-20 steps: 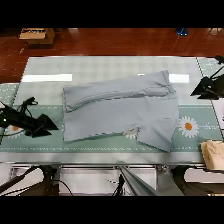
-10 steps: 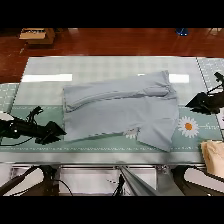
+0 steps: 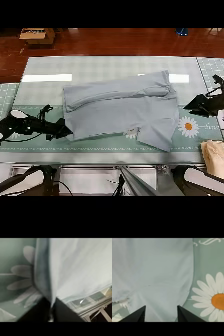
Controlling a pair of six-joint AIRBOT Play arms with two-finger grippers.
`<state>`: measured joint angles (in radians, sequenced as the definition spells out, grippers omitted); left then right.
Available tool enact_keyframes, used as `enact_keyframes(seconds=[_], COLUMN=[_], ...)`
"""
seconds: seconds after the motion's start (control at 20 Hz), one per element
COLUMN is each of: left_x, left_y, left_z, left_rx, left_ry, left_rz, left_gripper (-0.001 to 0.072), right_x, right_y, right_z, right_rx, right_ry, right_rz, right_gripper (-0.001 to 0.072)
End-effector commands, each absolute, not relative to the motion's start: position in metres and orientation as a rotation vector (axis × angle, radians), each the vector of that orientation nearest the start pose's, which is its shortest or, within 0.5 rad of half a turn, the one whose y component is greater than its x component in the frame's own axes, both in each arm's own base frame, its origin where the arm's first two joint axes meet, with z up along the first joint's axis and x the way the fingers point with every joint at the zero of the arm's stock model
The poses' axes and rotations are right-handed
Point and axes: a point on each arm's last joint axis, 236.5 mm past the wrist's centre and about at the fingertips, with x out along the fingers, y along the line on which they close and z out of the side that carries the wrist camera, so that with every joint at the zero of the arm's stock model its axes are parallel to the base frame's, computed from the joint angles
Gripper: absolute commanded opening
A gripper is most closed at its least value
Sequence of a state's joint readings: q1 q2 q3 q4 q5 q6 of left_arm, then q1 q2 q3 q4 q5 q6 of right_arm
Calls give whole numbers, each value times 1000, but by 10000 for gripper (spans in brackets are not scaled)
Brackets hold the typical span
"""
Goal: Fold the shirts.
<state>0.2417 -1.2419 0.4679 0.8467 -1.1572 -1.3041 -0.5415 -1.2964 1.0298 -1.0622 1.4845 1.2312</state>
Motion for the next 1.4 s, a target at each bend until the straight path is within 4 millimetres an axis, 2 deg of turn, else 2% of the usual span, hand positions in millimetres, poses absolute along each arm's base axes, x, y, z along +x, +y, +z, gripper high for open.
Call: enact_keyframes(seconds=[0.0,0.1,0.2,0.3,0.4,0.55,0.75,0.95,1.05,1.15,1.25,1.35], left_x=[197,195,194,194,195,195,195,196,196,196,196,196], left_y=[-103,-104,-105,-105,-105,-105,-105,-105,-105,-105,-105,-105], left_z=[-123,-121,-120,-120,-120,-119,-119,-119,-119,-119,-119,-119], left_rx=[-818,-810,-801,-786,-781,-779,-780,-779,-783,-783,-783,-783], left_ry=[1715,1720,1721,1715,1712,1710,1710,1709,1708,1708,1708,1708], left_rz=[-274,-296,-316,-332,-338,-340,-340,-340,-340,-340,-340,-340], left_gripper=[20,20,20,20,20,20,20,20,20,20,20,20], right_x=[288,278,261,242,233,241,247,258,263,270,270,275], right_y=[-47,-69,-86,-82,-71,-53,-55,-49,-41,-24,-14,0], right_z=[-12,-16,-24,-38,-57,-71,-87,-93,-96,-99,-110,-111], right_rx=[614,539,573,703,767,833,859,913,871,793,729,695], right_ry=[1487,1500,1496,1499,1498,1434,1382,1308,1311,1333,1382,1391], right_rz=[176,88,5,-15,2,39,-19,-24,-6,31,-12,4], right_gripper=[478,478,478,490,489,487,486,484,468,468,466,301])
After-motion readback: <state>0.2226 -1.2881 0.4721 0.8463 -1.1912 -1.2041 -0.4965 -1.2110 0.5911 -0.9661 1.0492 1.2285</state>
